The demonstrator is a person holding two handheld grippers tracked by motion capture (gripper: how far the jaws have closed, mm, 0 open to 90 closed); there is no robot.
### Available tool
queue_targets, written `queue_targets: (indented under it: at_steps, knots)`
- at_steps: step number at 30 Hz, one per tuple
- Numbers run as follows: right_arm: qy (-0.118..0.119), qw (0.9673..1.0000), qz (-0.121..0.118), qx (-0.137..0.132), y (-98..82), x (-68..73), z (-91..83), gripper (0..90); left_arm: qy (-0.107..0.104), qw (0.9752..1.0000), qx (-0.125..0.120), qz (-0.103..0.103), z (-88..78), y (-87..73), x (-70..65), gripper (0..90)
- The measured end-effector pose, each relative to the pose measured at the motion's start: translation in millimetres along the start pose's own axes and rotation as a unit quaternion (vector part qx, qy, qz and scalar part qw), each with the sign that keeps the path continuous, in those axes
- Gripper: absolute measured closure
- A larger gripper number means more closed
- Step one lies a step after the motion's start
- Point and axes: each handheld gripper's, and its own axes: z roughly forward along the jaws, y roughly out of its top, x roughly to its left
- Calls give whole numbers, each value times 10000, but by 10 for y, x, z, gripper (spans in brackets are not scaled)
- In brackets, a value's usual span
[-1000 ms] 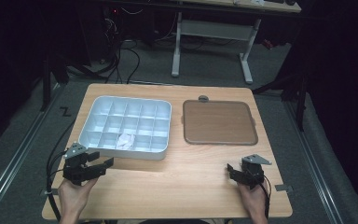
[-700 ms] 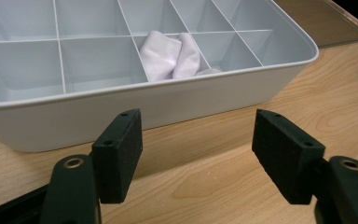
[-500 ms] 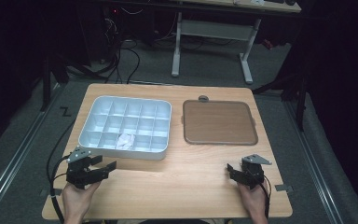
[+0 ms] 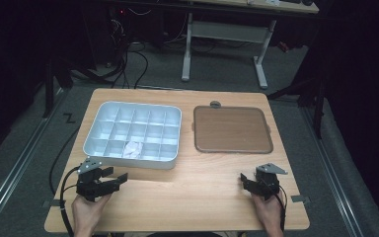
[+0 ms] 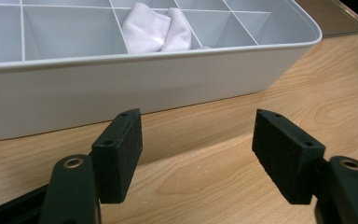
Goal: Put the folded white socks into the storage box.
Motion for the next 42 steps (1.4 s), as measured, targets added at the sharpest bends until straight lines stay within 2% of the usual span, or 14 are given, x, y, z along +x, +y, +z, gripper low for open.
queue_targets:
  at_steps: [21, 37, 42]
  knots:
    - [0, 10000, -4, -1, 0, 0, 0, 325, -76, 9998, 179, -52, 187, -182, -32, 337]
    - [1, 10000, -5, 0, 0, 1, 0, 325, -8, 9994, 342, 42, 332, -331, -40, 335]
    - [2, 10000, -5, 1, 0, 1, 0, 325, 36, 9991, 387, 170, 369, -380, -52, 334]
